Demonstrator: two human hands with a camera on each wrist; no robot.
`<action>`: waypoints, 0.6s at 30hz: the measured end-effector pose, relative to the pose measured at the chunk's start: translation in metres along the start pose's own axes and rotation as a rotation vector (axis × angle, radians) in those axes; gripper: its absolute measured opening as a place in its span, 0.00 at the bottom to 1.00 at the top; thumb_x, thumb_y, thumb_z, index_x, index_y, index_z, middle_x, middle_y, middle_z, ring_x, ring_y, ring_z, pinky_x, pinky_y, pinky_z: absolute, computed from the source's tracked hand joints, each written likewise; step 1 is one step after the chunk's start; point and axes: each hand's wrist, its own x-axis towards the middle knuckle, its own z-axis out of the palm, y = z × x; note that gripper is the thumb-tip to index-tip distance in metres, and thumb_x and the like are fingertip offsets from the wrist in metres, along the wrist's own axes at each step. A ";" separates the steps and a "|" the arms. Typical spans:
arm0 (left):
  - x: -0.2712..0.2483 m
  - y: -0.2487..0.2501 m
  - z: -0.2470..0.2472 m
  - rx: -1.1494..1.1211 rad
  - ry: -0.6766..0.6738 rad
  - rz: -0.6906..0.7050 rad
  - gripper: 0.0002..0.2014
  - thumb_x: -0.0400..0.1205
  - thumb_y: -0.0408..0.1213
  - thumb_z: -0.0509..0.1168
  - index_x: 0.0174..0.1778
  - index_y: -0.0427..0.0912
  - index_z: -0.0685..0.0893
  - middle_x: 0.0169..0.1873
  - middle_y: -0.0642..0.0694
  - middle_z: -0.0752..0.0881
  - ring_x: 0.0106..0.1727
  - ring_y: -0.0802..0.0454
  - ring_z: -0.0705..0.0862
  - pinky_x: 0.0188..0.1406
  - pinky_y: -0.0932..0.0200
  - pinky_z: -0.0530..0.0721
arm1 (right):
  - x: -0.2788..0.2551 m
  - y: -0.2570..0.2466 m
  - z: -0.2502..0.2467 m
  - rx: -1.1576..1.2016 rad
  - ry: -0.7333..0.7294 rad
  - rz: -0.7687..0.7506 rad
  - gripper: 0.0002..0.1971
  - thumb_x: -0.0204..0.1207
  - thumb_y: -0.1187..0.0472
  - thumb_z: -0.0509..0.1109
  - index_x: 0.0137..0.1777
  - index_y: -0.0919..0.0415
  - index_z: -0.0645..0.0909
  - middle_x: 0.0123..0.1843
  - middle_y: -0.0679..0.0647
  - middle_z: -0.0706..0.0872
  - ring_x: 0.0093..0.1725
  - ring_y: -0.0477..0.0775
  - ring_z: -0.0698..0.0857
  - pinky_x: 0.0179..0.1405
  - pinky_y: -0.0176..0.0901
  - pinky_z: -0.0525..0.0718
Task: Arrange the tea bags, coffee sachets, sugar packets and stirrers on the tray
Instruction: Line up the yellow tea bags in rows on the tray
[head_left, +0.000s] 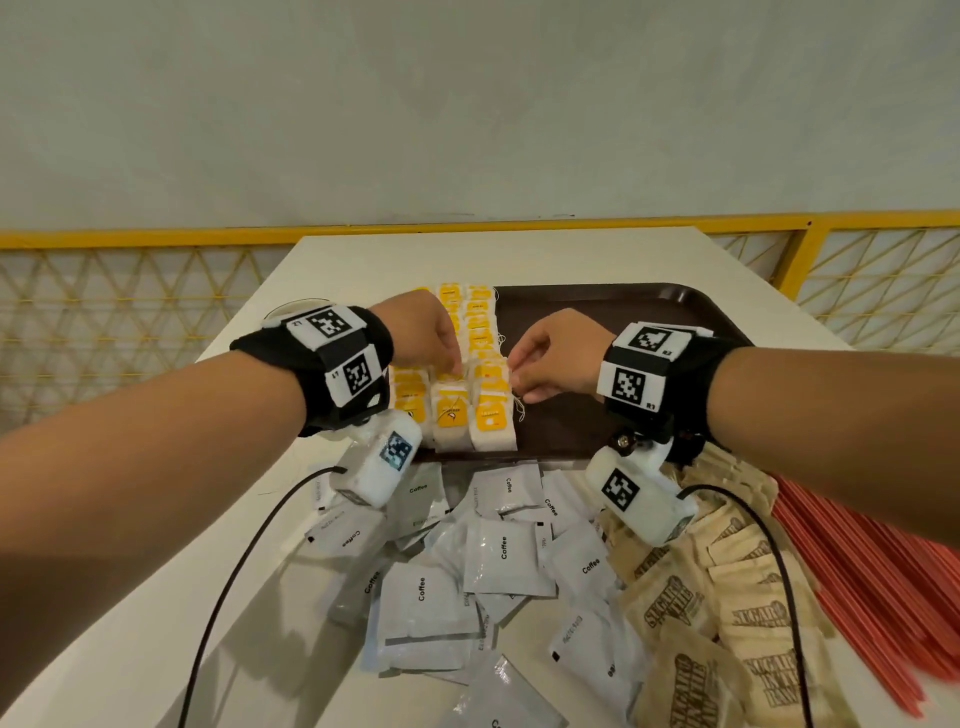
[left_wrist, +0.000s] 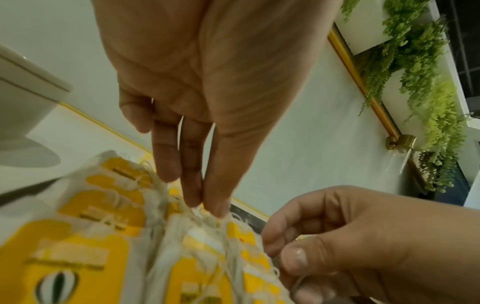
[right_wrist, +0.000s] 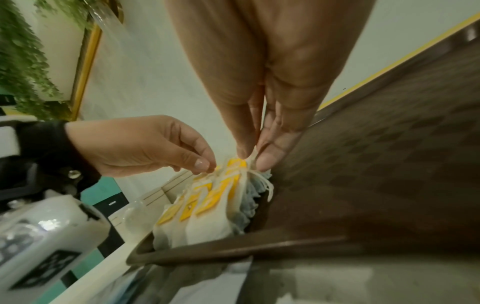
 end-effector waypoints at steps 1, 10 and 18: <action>0.001 -0.001 0.000 0.008 -0.014 -0.005 0.06 0.75 0.37 0.75 0.44 0.40 0.91 0.35 0.54 0.85 0.38 0.60 0.80 0.47 0.60 0.78 | 0.002 0.000 0.001 -0.014 -0.015 -0.009 0.06 0.70 0.75 0.75 0.46 0.70 0.84 0.38 0.61 0.88 0.39 0.57 0.89 0.47 0.49 0.90; 0.010 -0.002 0.000 0.014 -0.019 -0.013 0.08 0.75 0.38 0.75 0.47 0.41 0.92 0.47 0.47 0.90 0.47 0.54 0.84 0.55 0.57 0.81 | 0.013 -0.005 -0.001 -0.078 -0.012 -0.046 0.05 0.71 0.75 0.75 0.39 0.66 0.84 0.36 0.58 0.86 0.38 0.55 0.87 0.48 0.48 0.90; 0.017 0.002 0.005 0.033 -0.066 -0.016 0.04 0.74 0.40 0.75 0.39 0.44 0.91 0.42 0.49 0.89 0.44 0.56 0.82 0.40 0.63 0.77 | 0.016 -0.002 -0.001 -0.015 -0.021 -0.034 0.06 0.71 0.75 0.75 0.37 0.67 0.83 0.35 0.60 0.86 0.37 0.55 0.87 0.46 0.46 0.90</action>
